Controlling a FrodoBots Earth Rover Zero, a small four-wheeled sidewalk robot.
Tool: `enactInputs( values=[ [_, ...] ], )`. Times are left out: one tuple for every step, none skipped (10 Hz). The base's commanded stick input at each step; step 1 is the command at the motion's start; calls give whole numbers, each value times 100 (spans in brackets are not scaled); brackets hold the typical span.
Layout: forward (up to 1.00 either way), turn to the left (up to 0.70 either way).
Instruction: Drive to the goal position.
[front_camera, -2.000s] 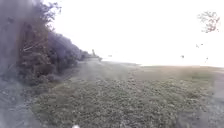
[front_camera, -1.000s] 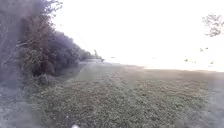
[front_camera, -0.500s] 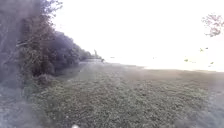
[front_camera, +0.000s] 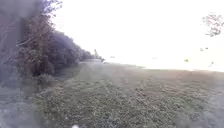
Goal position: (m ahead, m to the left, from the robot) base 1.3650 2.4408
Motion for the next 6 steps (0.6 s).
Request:
enactInputs(
  values=[
    [60,0],
    [60,0],
    [60,0],
    [60,0],
    [60,0],
    [60,0]
  ],
)
